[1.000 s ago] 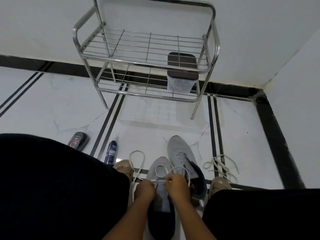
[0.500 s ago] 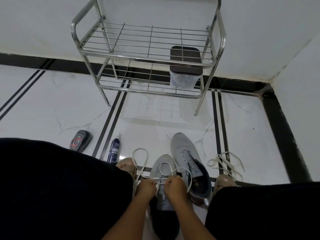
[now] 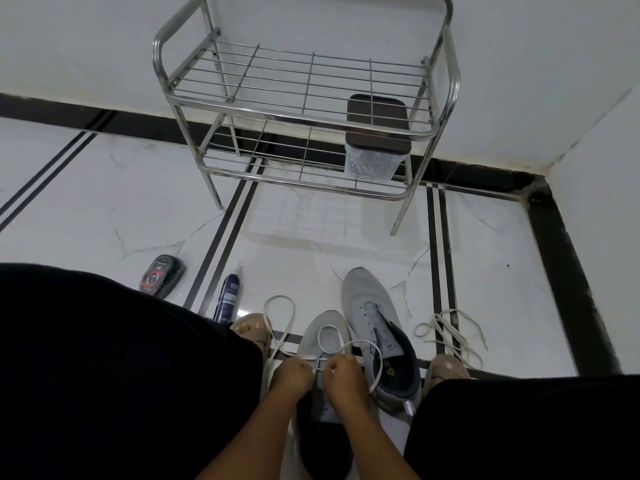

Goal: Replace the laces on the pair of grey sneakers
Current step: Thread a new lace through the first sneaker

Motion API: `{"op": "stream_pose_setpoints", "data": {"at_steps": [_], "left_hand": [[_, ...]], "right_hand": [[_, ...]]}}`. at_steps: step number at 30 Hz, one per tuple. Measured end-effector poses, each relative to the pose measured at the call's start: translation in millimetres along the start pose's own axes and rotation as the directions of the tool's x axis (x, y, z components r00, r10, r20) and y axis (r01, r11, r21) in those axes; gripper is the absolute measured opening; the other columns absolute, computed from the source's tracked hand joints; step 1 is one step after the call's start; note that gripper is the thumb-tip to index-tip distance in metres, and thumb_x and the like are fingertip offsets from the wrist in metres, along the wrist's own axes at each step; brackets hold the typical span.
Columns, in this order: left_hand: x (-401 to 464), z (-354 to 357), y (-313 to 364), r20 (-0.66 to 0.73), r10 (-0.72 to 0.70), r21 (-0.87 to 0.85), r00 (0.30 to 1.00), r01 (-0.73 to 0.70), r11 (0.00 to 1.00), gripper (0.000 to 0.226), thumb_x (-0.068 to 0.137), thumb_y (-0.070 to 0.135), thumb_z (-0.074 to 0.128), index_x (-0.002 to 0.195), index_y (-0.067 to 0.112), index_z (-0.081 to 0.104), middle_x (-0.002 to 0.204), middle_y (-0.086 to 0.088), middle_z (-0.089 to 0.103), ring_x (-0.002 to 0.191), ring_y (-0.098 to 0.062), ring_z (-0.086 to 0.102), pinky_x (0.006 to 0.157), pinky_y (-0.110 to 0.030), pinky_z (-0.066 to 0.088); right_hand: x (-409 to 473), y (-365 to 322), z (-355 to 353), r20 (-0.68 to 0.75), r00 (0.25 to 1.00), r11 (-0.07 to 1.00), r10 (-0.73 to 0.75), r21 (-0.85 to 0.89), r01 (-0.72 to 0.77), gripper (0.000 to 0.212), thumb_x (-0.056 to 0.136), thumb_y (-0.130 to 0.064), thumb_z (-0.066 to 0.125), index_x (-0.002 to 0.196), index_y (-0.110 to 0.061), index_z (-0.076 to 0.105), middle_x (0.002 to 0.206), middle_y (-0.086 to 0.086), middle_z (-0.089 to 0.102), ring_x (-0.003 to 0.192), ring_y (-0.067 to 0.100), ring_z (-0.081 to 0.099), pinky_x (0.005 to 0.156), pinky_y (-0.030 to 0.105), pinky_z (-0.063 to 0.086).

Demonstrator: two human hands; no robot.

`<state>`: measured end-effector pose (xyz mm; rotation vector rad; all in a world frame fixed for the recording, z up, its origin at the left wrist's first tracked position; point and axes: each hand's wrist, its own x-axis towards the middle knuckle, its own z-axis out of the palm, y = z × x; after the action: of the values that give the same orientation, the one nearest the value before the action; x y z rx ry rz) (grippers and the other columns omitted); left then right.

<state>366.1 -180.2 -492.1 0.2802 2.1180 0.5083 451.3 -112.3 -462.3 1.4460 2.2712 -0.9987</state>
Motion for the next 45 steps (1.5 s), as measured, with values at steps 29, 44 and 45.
{"op": "stream_pose_setpoints", "data": {"at_steps": [29,44,45], "left_hand": [[-28.9,-66.9,50.9,-0.108,0.356,0.395,0.928,-0.288,0.872,0.025,0.097,0.028,0.045,0.112,0.02,0.063,0.114,-0.007,0.067,0.106,-0.026,0.062,0.088,-0.033,0.049],[-6.5,-23.1,29.7,0.09,0.028,0.176,0.996,-0.043,0.983,0.032,0.095,0.014,0.044,0.122,-0.001,0.054,0.117,-0.021,0.063,0.103,-0.033,0.065,0.081,-0.035,0.055],[-9.2,-18.1,26.0,0.114,0.054,0.283,0.992,-0.084,0.955,0.031,0.094,0.019,0.048,0.117,0.001,0.058,0.116,-0.02,0.065,0.104,-0.032,0.065,0.082,-0.034,0.053]], "right_hand": [[-29.8,33.6,-5.0,-0.009,0.978,0.956,0.207,-0.21,-0.204,0.027,0.097,-0.012,0.042,0.121,-0.014,0.056,0.127,0.005,0.06,0.116,0.024,0.059,0.088,0.035,0.049],[-23.4,33.9,-5.2,0.031,0.98,0.953,0.195,-0.243,-0.182,0.029,0.094,-0.012,0.048,0.122,-0.015,0.055,0.126,0.006,0.059,0.116,0.026,0.058,0.088,0.037,0.05],[-23.5,33.5,-5.4,0.033,0.98,0.953,0.194,-0.245,-0.18,0.029,0.094,-0.012,0.048,0.122,-0.015,0.055,0.126,0.006,0.06,0.116,0.025,0.058,0.087,0.037,0.05]]}}
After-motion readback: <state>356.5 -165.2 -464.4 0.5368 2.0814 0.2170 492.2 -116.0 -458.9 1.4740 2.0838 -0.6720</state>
